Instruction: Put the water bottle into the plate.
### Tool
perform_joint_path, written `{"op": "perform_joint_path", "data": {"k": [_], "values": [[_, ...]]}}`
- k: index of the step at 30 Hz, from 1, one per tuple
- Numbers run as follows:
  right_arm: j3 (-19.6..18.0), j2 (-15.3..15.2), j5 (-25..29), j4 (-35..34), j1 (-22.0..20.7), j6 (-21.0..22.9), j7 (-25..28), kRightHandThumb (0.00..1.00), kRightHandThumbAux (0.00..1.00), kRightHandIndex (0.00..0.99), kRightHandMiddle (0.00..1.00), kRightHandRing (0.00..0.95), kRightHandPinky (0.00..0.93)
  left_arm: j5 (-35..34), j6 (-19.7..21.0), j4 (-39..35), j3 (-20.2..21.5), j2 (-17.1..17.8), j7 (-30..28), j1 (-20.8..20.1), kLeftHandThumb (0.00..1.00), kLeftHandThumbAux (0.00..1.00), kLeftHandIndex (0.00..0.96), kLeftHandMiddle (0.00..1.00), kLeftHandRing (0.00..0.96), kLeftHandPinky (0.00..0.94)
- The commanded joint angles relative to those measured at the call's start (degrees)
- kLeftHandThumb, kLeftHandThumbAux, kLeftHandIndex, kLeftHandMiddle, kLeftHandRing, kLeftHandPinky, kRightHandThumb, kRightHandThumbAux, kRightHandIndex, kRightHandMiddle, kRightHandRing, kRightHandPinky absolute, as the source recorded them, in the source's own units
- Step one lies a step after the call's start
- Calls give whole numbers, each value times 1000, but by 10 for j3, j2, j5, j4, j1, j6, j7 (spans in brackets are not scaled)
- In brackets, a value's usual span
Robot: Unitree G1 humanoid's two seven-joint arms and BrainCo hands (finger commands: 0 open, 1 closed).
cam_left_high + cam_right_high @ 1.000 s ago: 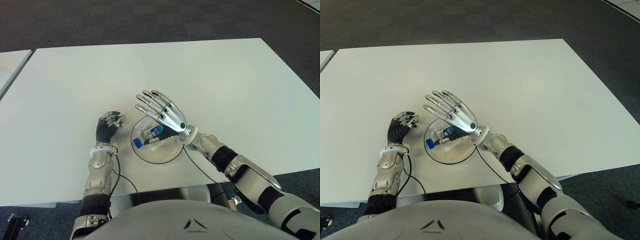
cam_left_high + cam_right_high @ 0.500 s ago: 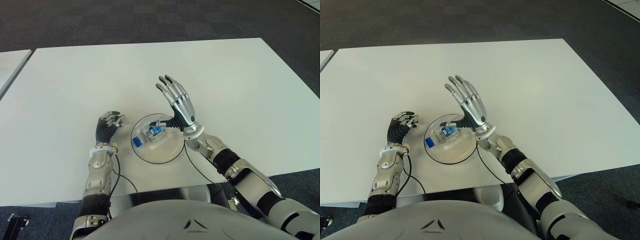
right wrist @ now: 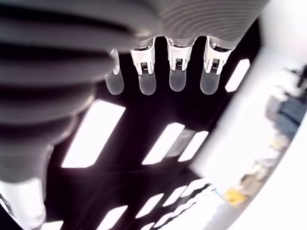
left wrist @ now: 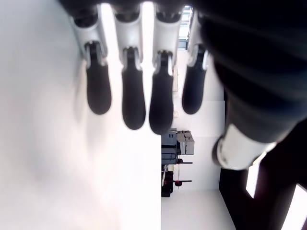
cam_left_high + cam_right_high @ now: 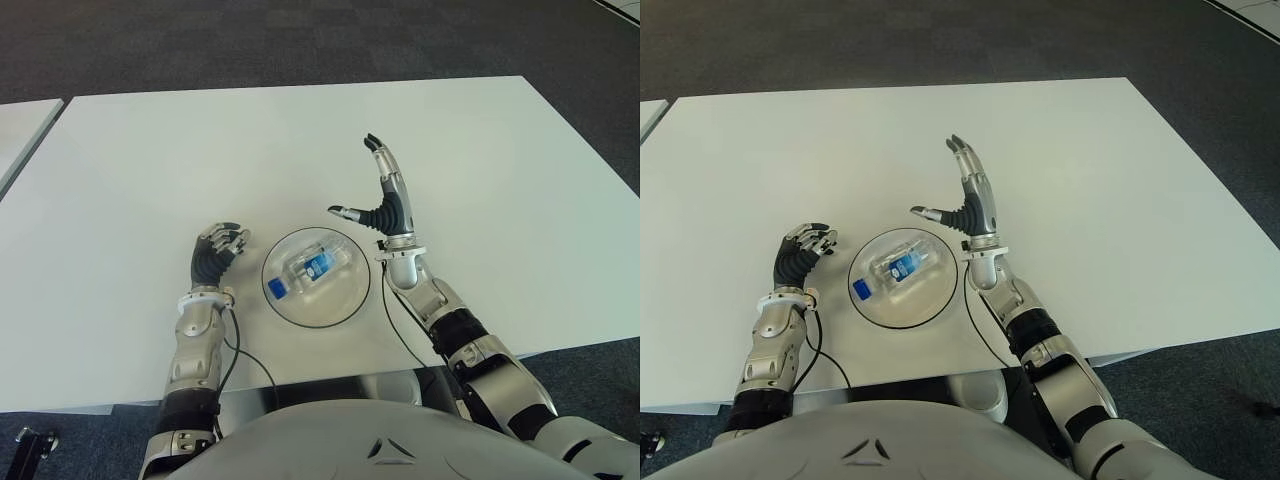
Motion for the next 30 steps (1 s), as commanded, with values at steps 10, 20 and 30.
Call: {"op": "perform_joint_path", "data": {"k": [10,20,30], "values": [[-101,39,144,-14,53,66,146,282,983,82,76,69,140,-4,39,32,-4,-1,-10,28,704,715,428,542,514,503],[-176,68,307,16,60,74,313,433,956,183,176,176,269,-5,44,29,-4,-1,-11,26,705,714,429,553,526,512],[-217,88,360,17,62,132,377,401,930,264,325,342,424,-14,45,33,-3,-1,-13,22,705,714,428,552,524,505]]}}
